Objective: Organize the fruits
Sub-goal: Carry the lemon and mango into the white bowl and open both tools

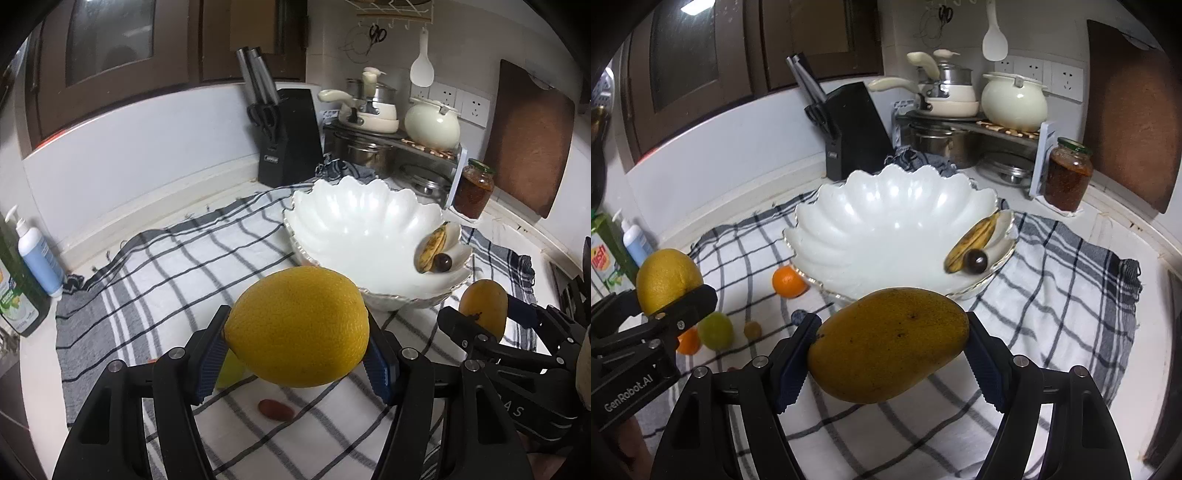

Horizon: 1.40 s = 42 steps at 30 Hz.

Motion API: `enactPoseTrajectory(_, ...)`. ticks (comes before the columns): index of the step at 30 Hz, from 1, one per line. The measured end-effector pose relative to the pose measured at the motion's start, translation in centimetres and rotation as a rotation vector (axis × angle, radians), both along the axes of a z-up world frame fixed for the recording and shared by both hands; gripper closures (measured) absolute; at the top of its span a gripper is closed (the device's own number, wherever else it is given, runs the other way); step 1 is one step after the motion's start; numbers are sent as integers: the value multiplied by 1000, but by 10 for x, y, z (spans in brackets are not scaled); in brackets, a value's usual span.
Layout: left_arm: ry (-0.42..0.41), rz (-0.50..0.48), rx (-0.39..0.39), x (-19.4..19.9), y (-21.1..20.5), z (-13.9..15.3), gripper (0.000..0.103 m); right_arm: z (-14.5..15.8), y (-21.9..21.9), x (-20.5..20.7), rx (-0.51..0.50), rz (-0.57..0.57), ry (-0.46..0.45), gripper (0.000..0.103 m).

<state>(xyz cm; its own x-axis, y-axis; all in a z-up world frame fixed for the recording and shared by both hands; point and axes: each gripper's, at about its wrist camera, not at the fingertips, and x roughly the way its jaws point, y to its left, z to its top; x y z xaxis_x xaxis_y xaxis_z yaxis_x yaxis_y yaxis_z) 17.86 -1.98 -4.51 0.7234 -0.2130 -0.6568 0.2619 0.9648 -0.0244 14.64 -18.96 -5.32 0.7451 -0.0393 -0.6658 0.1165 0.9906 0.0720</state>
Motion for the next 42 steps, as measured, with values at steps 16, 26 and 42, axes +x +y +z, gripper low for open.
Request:
enactPoseTrajectory(16,-13,-58,-12,25,-39,18,39,26,-38,14,-10,-52,-43,26)
enactPoseTrajectory(26,5,-76,-11,59,-57,12,38,25,-57,44,-14,-68,-37,26)
enactPoseTrajectory(42,79,-72,6,115,-69,-28,38,-10,-66,95,-4,-53,42,26)
